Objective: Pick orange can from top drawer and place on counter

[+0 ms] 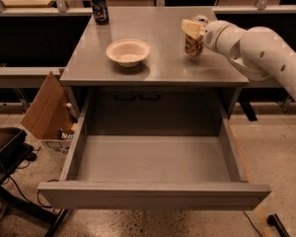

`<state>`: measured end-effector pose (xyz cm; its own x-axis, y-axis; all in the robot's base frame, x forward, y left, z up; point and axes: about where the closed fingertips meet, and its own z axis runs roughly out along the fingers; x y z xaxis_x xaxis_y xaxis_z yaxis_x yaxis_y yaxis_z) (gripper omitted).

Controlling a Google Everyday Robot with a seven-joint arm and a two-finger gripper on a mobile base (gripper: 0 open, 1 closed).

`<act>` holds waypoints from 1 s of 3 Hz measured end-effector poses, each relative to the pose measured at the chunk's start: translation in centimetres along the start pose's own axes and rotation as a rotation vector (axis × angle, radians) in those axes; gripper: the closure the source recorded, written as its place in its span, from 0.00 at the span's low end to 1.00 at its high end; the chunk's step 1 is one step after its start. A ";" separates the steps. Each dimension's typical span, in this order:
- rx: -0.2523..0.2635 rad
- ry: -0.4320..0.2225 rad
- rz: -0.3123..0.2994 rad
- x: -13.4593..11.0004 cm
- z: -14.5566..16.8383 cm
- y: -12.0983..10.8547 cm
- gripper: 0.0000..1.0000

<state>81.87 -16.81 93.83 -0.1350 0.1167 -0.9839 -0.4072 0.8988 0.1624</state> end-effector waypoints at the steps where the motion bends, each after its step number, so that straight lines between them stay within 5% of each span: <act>1: -0.003 0.001 0.000 0.1 0.1 0.2 0.04; 3: -0.005 0.001 0.001 0.1 0.2 0.3 0.00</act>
Offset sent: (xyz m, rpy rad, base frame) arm 0.0004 0.0022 -0.0004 0.0005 0.0005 0.0029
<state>81.94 -16.44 93.77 -0.1364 0.1168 -0.9837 -0.4113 0.8967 0.1635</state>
